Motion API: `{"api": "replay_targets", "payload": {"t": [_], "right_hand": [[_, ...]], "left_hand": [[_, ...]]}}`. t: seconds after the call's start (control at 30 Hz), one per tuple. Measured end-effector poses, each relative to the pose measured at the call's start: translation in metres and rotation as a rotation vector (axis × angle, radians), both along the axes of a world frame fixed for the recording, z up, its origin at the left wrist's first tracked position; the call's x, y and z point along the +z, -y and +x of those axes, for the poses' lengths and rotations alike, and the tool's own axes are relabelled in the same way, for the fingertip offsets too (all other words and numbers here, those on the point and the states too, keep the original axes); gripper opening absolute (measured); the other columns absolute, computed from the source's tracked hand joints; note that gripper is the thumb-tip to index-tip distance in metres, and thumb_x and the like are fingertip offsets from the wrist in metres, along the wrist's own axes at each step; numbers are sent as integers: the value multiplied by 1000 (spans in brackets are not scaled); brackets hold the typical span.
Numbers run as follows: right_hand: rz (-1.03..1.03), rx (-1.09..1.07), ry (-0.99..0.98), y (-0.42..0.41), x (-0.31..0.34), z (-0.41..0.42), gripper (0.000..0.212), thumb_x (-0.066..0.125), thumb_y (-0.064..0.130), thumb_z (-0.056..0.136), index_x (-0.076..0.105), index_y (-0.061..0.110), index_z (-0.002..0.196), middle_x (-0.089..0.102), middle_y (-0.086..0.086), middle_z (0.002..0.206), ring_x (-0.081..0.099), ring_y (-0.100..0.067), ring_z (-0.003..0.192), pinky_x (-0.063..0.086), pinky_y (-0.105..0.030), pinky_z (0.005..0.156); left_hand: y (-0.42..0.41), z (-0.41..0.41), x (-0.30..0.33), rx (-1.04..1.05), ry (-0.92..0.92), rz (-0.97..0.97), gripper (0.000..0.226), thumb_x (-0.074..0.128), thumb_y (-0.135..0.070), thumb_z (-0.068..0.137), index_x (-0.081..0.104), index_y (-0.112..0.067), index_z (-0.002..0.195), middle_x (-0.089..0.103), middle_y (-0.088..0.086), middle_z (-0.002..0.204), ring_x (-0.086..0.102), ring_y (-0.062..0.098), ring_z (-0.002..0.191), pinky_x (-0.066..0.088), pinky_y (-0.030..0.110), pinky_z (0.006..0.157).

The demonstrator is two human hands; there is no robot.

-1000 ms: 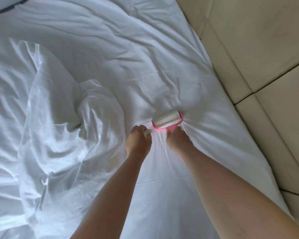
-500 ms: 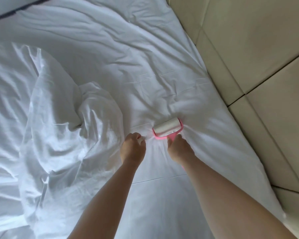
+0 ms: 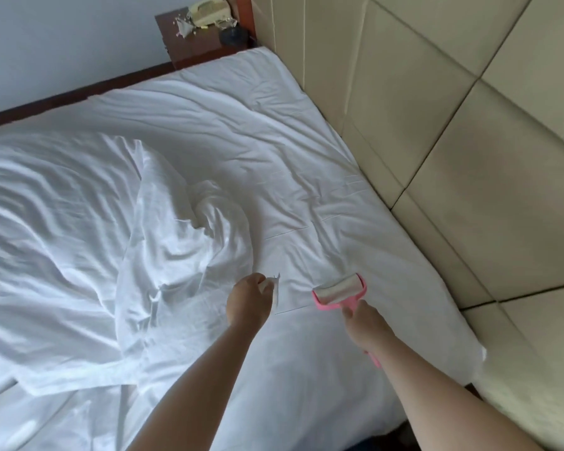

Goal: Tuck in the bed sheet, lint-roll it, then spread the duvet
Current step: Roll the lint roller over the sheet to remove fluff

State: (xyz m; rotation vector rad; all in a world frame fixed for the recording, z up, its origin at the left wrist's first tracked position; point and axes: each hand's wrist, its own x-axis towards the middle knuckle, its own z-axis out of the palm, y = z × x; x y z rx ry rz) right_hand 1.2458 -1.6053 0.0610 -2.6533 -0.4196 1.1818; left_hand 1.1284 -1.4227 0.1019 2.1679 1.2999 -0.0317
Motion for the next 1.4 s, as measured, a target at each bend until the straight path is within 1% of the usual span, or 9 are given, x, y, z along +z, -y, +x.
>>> {"api": "replay_targets", "payload": {"t": [0.23, 0.37, 0.5, 0.63, 0.77, 1.03, 1.13, 1.2, 1.4], "right_hand": [[135, 28, 72, 17, 62, -53, 46, 27, 49, 101, 47, 8, 107, 60, -12, 102, 62, -30, 91, 45, -32, 72], [182, 36, 107, 29, 87, -94, 39, 29, 49, 101, 44, 13, 96, 53, -1, 84, 55, -20, 74, 36, -30, 60], [236, 9, 116, 37, 94, -127, 37, 30, 49, 101, 43, 16, 91, 50, 2, 78, 51, -12, 65, 34, -28, 54], [252, -25, 66, 47, 91, -150, 37, 31, 50, 100, 44, 16, 92, 50, 3, 77, 49, -11, 62, 35, -26, 54], [262, -121, -7, 62, 73, -156, 40, 31, 51, 100, 46, 14, 98, 49, 3, 77, 47, -10, 61, 37, -26, 57], [244, -223, -52, 80, 44, -168, 43, 31, 48, 101, 46, 9, 112, 56, -2, 92, 56, -16, 78, 40, -27, 62], [199, -245, -29, 84, 41, -191, 47, 31, 50, 100, 46, 8, 114, 55, -1, 92, 56, -18, 80, 43, -31, 68], [207, -295, -6, 81, 45, -209, 48, 31, 51, 100, 47, 8, 114, 57, -3, 94, 57, -19, 80, 47, -33, 69], [245, -517, 72, 84, 58, -277, 54, 31, 54, 99, 43, 7, 123, 56, -3, 94, 55, -19, 79, 43, -32, 64]], "left_hand": [[16, -55, 47, 20, 161, -106, 25, 54, -27, 93, 61, -14, 73, 58, -4, 67, 51, 14, 68, 31, 22, 56], [29, -95, 59, 51, 251, -171, 28, 55, -20, 92, 50, -13, 66, 47, -7, 58, 45, 15, 62, 30, 14, 49], [39, -128, 53, 64, 252, -203, 33, 55, -17, 91, 45, -22, 60, 47, -7, 59, 45, 16, 63, 30, 23, 54], [43, -144, 46, 113, 190, -240, 30, 55, -23, 92, 52, -16, 64, 52, -3, 60, 47, 12, 59, 32, 23, 51], [51, -142, 48, 116, 157, -278, 22, 59, -28, 91, 62, -14, 75, 62, 0, 71, 55, 17, 70, 38, 30, 61], [59, -136, 43, 118, 98, -265, 36, 62, -26, 89, 47, -27, 56, 50, -2, 68, 48, 20, 72, 36, 29, 69], [63, -145, 39, 69, 91, -305, 12, 63, -26, 89, 70, -20, 81, 58, -3, 72, 53, 17, 76, 38, 25, 71], [62, -154, 35, 39, 100, -330, 24, 64, -28, 90, 71, -12, 106, 68, 1, 91, 56, 15, 83, 39, 24, 75], [70, -180, 37, -102, 130, -351, 29, 64, -32, 89, 69, -13, 111, 70, 2, 98, 61, 21, 94, 46, 30, 83]]}}
